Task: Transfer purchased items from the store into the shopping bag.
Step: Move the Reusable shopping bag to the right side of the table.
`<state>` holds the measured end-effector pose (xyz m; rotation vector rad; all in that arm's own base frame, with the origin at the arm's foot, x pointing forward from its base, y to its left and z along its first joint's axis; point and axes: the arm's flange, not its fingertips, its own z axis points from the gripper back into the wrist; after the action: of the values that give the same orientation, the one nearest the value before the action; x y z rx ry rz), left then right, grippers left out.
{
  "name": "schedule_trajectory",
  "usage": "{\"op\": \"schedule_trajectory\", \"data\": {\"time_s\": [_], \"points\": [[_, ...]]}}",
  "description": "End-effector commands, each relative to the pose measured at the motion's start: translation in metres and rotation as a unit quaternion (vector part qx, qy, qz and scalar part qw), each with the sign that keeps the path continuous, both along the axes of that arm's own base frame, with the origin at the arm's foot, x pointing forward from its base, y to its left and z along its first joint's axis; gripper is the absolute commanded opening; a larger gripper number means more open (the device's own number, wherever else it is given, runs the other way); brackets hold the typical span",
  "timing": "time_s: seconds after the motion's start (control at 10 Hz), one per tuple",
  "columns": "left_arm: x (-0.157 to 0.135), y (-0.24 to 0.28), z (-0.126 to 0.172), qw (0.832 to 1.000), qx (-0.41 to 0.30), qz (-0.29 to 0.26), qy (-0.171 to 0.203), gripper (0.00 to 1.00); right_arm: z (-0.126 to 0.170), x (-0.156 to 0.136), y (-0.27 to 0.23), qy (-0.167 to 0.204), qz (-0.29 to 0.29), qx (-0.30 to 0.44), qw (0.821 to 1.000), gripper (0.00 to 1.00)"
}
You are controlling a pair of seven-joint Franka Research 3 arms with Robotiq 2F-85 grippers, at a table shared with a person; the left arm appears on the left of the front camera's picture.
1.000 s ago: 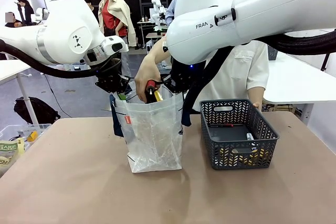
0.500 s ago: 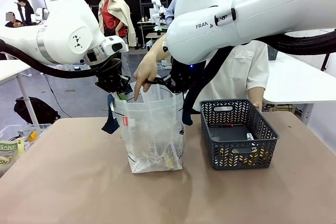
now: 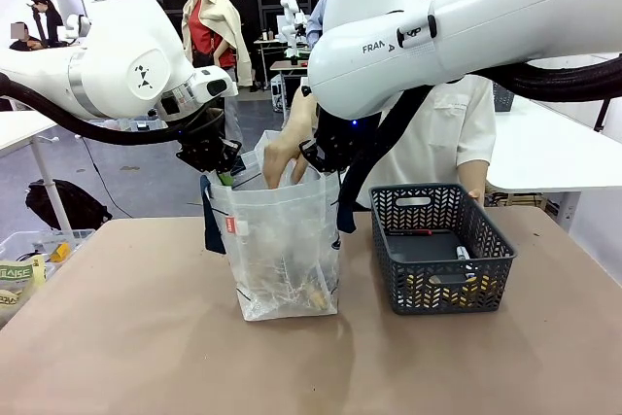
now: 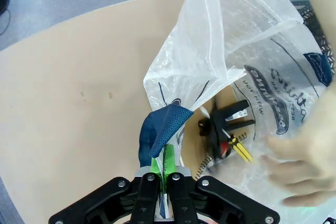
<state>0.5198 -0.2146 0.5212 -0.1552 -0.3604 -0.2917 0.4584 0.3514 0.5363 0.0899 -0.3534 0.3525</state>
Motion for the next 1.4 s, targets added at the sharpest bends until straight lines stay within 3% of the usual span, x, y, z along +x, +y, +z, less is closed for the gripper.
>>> {"op": "schedule_trajectory", "data": {"time_s": [0.0, 1.3], "points": [[-0.0016, -0.0003, -0.0012, 1.000, -0.003, -0.001, 0.000, 0.00, -0.0016, -0.0004, -0.0016, 0.002, -0.003, 0.002, 1.000, 0.00], [-0.0016, -0.0003, -0.0012, 1.000, -0.003, -0.001, 0.000, 0.00, -0.0016, -0.0004, -0.0016, 0.002, -0.003, 0.002, 1.000, 0.00]]}}
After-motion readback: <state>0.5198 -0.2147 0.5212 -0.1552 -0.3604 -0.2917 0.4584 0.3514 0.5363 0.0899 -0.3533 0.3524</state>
